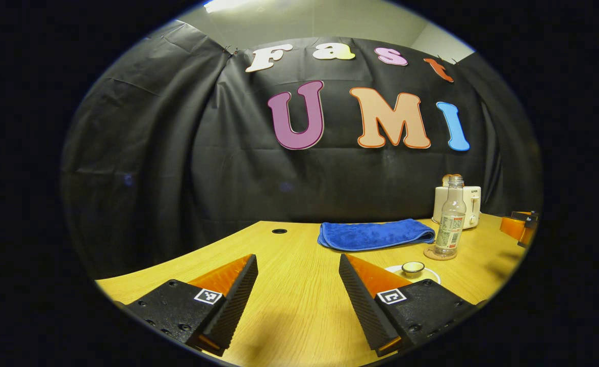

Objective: Open the teacup lid with one hand, grasp the water bottle and pour water into the teacup with the other hand; after pouring, place the water bottle on the coaster and then close the teacup lid.

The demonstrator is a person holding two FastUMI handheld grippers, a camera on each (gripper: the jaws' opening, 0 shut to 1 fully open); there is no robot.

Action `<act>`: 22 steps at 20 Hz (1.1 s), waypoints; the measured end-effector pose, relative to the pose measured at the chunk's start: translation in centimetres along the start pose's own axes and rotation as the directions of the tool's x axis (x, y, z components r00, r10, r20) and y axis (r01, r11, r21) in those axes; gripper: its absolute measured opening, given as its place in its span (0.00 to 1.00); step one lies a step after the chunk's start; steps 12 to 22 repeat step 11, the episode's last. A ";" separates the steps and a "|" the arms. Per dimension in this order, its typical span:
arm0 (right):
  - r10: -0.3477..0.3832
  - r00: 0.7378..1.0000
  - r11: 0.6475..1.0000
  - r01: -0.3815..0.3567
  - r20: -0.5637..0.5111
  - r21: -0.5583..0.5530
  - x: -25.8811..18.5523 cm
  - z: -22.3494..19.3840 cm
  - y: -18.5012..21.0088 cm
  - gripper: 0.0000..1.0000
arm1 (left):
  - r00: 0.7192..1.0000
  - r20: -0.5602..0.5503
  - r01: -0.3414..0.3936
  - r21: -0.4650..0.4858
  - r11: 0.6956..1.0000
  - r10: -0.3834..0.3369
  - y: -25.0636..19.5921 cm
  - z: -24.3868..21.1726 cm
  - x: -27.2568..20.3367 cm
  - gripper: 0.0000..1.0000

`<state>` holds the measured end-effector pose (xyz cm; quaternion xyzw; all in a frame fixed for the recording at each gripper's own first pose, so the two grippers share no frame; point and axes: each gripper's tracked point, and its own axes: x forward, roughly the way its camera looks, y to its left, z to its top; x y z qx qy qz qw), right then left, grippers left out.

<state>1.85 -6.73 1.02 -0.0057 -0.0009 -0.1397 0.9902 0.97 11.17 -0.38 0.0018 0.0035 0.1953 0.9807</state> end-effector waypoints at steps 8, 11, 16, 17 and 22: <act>0.002 1.000 1.000 -0.002 0.000 0.000 0.1 -0.1 0.0 0.89 | 1.000 0.001 0.000 0.000 1.000 0.000 0.0 0.0 0.0 0.94; 0.003 1.000 1.000 -0.003 0.000 0.000 0.1 0.0 0.1 0.89 | 1.000 0.001 -0.001 0.000 1.000 0.001 0.0 0.0 -0.1 0.94; 0.003 1.000 1.000 -0.003 0.000 0.000 0.1 0.0 0.1 0.89 | 1.000 0.001 -0.001 0.000 1.000 0.001 0.0 0.0 -0.1 0.94; 0.003 1.000 1.000 -0.003 0.000 0.000 0.1 0.0 0.1 0.89 | 1.000 0.001 -0.001 0.000 1.000 0.001 0.0 0.0 -0.1 0.94; 0.003 1.000 1.000 -0.003 0.000 0.000 0.1 0.0 0.1 0.89 | 1.000 0.001 -0.001 0.000 1.000 0.001 0.0 0.0 -0.1 0.94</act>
